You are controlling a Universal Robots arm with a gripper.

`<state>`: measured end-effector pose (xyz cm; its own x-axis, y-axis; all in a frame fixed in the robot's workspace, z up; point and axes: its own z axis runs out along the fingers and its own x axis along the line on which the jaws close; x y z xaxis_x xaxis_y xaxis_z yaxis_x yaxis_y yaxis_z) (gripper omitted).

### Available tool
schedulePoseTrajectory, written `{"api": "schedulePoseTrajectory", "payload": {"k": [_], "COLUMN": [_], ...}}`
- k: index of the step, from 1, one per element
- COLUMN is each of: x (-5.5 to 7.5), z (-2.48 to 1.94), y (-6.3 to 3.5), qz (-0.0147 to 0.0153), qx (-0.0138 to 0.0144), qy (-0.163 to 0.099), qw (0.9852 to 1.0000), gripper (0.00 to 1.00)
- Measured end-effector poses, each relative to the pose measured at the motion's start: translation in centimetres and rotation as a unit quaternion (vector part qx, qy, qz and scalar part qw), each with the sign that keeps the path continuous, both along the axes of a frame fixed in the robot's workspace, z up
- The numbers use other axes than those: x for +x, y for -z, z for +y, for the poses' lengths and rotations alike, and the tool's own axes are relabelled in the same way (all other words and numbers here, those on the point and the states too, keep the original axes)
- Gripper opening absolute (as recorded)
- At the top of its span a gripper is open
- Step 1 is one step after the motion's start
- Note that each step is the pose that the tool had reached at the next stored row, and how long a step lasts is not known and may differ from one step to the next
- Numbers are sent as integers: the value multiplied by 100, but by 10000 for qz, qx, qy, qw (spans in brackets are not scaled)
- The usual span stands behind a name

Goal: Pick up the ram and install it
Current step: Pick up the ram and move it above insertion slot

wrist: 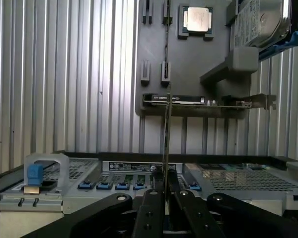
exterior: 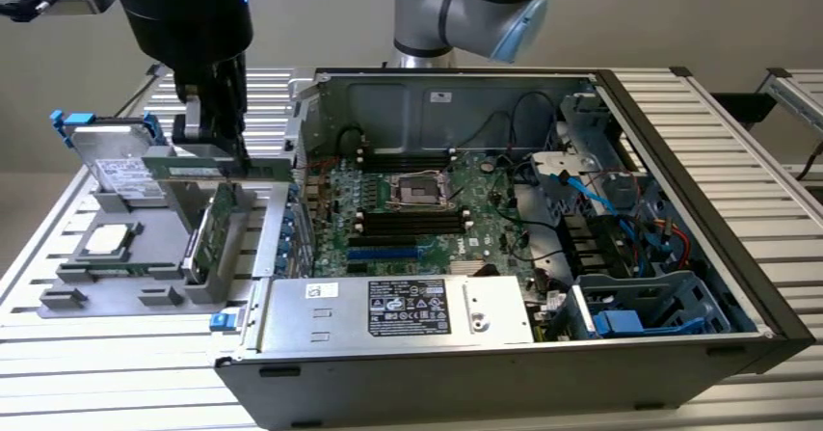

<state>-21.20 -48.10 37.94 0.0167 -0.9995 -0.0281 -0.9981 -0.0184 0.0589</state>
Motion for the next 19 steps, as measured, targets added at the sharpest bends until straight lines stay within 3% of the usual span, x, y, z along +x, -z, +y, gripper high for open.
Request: {"api": "schedulePoseTrajectory", "payload": {"k": [19], "x": [775], "z": [79], "y": [-27], "qz": [0], "qx": [45], "qy": [-7], "qw": [10000], "gripper": [13]}}
